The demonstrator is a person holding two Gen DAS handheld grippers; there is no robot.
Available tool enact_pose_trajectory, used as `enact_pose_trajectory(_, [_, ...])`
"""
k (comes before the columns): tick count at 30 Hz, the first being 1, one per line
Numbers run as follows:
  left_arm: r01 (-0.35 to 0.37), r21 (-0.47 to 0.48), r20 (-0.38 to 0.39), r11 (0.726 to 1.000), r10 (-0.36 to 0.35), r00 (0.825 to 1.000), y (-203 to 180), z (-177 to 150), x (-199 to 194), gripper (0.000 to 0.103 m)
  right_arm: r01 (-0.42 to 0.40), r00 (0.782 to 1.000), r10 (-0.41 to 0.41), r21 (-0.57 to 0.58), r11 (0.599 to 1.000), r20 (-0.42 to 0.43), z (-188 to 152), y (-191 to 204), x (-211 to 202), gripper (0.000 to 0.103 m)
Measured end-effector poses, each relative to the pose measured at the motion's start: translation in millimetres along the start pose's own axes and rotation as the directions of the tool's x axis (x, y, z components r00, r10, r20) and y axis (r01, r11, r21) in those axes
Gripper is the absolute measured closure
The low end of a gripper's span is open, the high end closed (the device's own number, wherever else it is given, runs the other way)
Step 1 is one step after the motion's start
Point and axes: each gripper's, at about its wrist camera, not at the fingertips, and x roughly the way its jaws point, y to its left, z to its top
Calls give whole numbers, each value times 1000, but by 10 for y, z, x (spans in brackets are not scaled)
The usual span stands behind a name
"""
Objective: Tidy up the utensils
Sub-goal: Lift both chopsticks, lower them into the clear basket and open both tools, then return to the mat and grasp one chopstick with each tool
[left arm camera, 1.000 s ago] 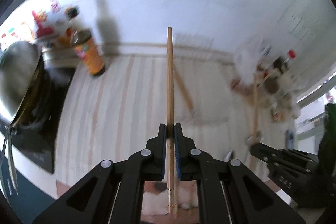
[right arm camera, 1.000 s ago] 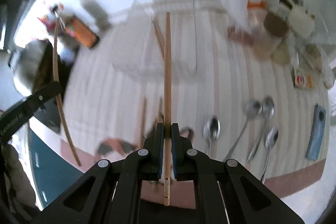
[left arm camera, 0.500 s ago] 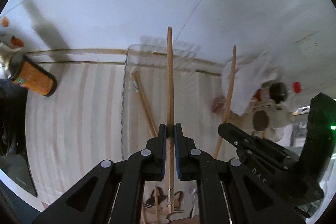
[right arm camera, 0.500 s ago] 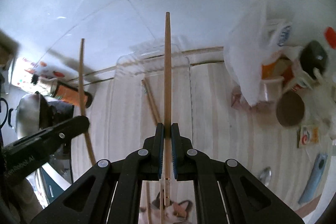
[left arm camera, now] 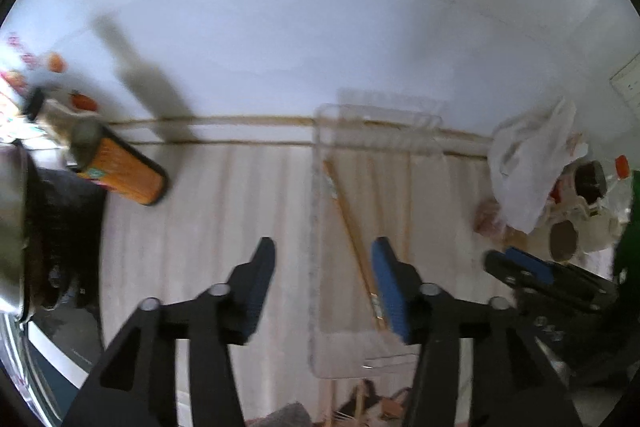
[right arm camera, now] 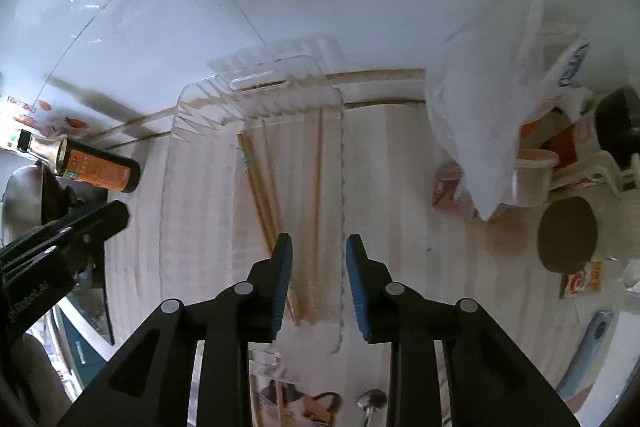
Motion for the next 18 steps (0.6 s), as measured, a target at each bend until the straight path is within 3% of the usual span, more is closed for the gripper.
enact_pose_trajectory(1, [-23, -4, 39, 1000, 24, 999, 39, -61, -72, 39, -1, 1000, 1, 6, 1000, 6, -20, -14, -41, 73])
enact_pose_trajectory(3, [-47, -13, 97, 999, 48, 994, 95, -139, -162, 15, 5, 1000, -5, 17, 1000, 23, -98, -27, -133, 66])
enact_pose_trajectory(7, [-116, -35, 192, 993, 121, 974, 279, -361, -258, 3, 25, 997, -28, 42, 999, 71, -378, -64, -256, 47])
enact_pose_trajectory(8, [-122, -40, 199, 992, 128, 972, 322, -422, -258, 0, 36, 996, -39, 45, 998, 85, -470, -69, -270, 47])
enact_pose_trajectory(14, [-183, -81, 141, 980, 193, 971, 634, -895, -83, 0, 47, 993, -54, 70, 996, 105, -1037, -59, -216, 46])
enact_pose_trajectory(18, [-280, -100, 45, 955, 286, 957, 787, -1345, 155, 0, 38, 998, -41, 65, 997, 45, -1470, 64, 18, 46])
